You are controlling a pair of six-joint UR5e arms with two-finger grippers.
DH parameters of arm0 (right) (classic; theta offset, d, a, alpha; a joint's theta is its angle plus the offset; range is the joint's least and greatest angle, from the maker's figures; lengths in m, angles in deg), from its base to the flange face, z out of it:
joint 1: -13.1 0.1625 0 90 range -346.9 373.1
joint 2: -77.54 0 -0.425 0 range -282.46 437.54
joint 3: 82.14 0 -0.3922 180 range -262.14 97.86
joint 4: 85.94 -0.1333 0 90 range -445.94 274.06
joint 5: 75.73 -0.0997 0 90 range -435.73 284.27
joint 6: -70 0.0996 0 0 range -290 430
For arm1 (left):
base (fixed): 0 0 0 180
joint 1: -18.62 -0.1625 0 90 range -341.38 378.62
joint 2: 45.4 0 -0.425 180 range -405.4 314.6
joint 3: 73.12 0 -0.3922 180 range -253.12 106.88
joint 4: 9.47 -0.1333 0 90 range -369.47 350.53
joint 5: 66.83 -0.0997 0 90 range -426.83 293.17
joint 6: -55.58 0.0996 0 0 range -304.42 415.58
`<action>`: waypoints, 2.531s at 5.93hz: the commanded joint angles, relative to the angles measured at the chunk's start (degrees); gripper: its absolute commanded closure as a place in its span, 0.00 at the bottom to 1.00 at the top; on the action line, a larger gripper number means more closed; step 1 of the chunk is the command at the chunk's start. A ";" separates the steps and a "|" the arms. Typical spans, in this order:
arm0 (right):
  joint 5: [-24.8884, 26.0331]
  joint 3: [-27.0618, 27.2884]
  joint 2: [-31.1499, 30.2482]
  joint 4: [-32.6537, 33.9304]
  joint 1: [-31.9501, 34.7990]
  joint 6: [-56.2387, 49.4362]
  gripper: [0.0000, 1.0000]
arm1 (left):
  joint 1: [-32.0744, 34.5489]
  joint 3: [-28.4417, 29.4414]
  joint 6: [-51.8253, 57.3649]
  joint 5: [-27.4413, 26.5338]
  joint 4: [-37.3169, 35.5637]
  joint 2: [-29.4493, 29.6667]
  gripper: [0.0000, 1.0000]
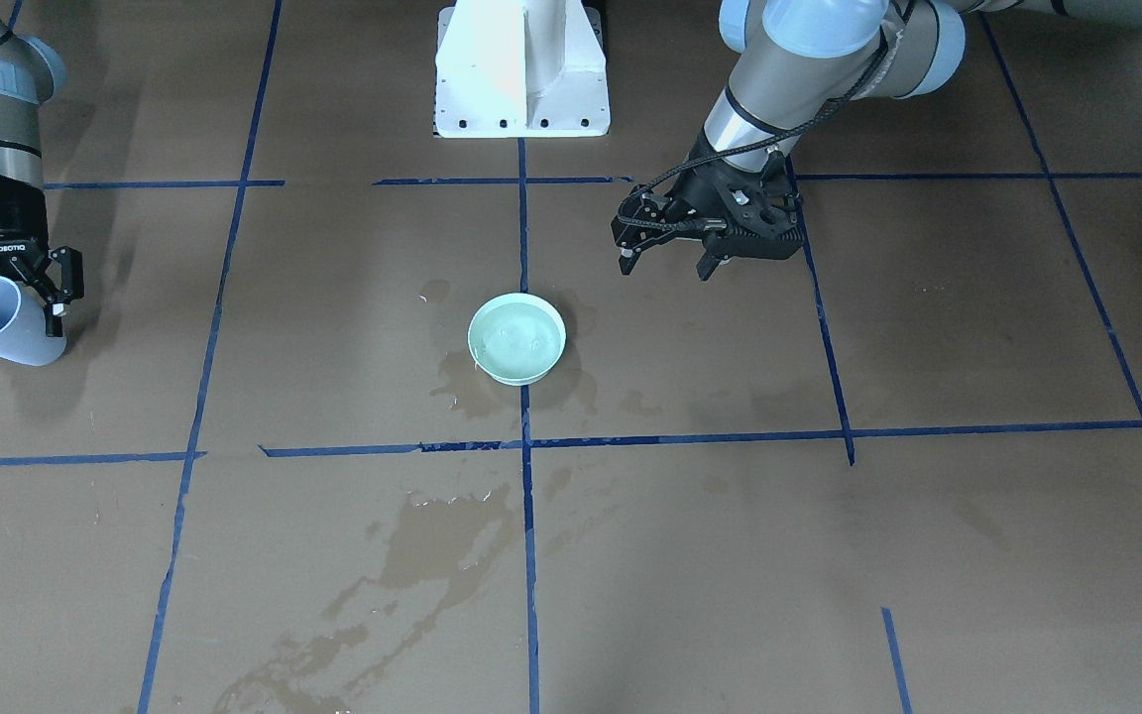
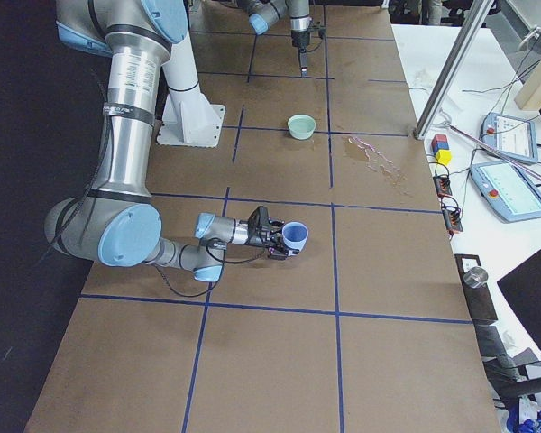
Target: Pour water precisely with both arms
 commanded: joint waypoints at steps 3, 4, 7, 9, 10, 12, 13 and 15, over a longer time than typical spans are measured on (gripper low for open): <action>-0.02 -1.82 -0.02 -2.89 -0.01 0.24 0.00 | -0.08 -0.86 -2.26 -0.17 -0.09 0.03 0.00; -0.02 -1.73 -0.02 -2.98 -0.01 0.24 0.00 | -0.08 -0.78 -2.37 -0.17 -0.09 0.03 0.00; 0.33 0.28 -0.72 -8.86 0.34 -0.91 0.00 | -0.26 -0.69 -2.46 -0.17 -0.09 -0.06 0.00; 0.33 4.05 -3.60 -8.96 0.95 -1.51 0.00 | -0.26 -0.51 -2.37 -0.26 -0.09 -0.06 0.00; 0.42 6.16 -3.71 -8.96 1.74 -4.13 0.00 | -0.35 -0.08 -2.46 -0.26 0.00 0.02 0.00; -0.28 10.01 -4.42 -8.78 4.64 -5.64 0.00 | -0.69 1.32 -2.46 -0.26 -0.09 0.72 0.00; -5.07 10.65 -3.72 -8.17 9.17 -6.52 0.00 | -0.79 2.38 -2.46 -0.26 -0.17 0.99 0.00; -25.59 13.11 -1.45 -0.30 25.75 -6.97 0.00 | -1.13 7.53 -3.77 -0.26 -0.26 4.83 0.00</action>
